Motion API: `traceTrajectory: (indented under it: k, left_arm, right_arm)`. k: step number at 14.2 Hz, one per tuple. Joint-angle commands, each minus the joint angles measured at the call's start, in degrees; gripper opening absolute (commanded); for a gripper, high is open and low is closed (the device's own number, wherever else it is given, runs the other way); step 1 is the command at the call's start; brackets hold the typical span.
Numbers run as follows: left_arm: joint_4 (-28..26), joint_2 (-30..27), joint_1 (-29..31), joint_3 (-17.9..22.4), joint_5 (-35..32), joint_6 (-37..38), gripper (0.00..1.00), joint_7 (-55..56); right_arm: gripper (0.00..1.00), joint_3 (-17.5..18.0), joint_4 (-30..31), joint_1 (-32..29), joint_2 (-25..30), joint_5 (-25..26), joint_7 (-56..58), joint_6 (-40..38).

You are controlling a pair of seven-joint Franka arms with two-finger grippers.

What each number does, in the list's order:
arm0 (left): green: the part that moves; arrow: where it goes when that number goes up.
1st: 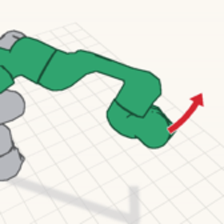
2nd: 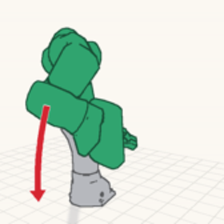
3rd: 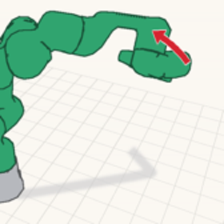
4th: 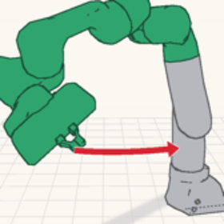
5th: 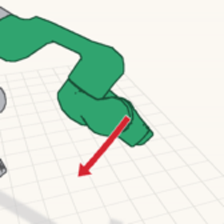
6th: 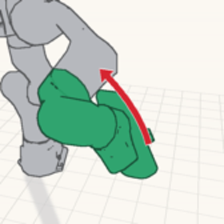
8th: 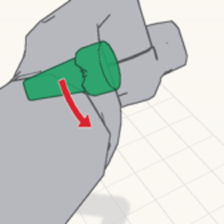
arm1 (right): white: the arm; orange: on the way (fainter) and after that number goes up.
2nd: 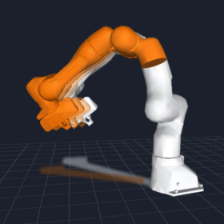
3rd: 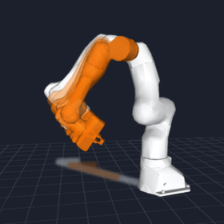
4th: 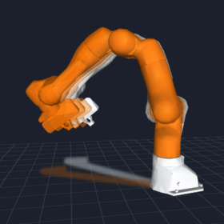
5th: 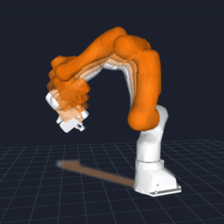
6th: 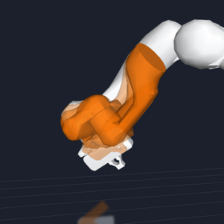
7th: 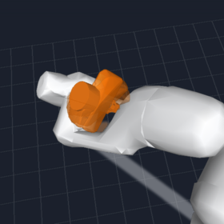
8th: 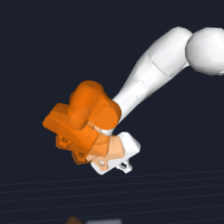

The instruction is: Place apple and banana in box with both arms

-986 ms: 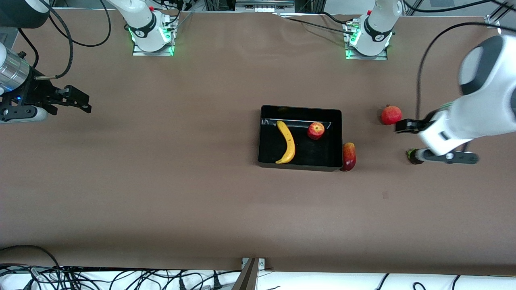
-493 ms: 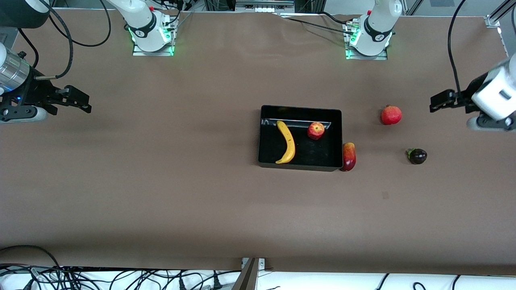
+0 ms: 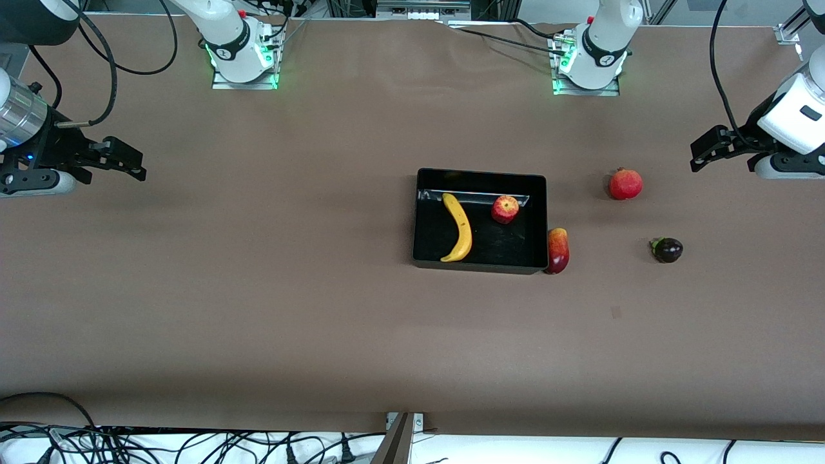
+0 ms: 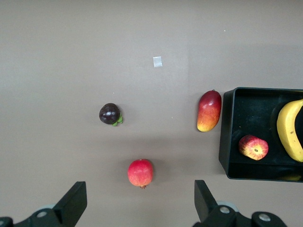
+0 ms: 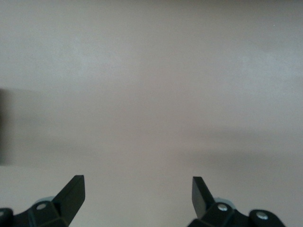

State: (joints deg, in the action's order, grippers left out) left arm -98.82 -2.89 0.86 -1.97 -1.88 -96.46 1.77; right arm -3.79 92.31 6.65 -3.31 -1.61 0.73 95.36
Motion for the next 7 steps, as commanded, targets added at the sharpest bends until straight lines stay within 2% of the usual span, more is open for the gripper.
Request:
traceTrajectory:
  k: [1,7]
  left_arm:
    - [-1.11,-1.24,-1.56,1.26,0.56,-0.40,1.00,0.26]
    - [0.03,-1.15,-1.74,1.70,0.56,1.36,1.00,0.34]
  right_arm:
    - [1.00,0.54,-0.38,-0.67,0.15,0.29,0.59,-0.08]
    - [1.00,0.54,-0.38,-0.67,0.15,0.29,0.59,-0.17]
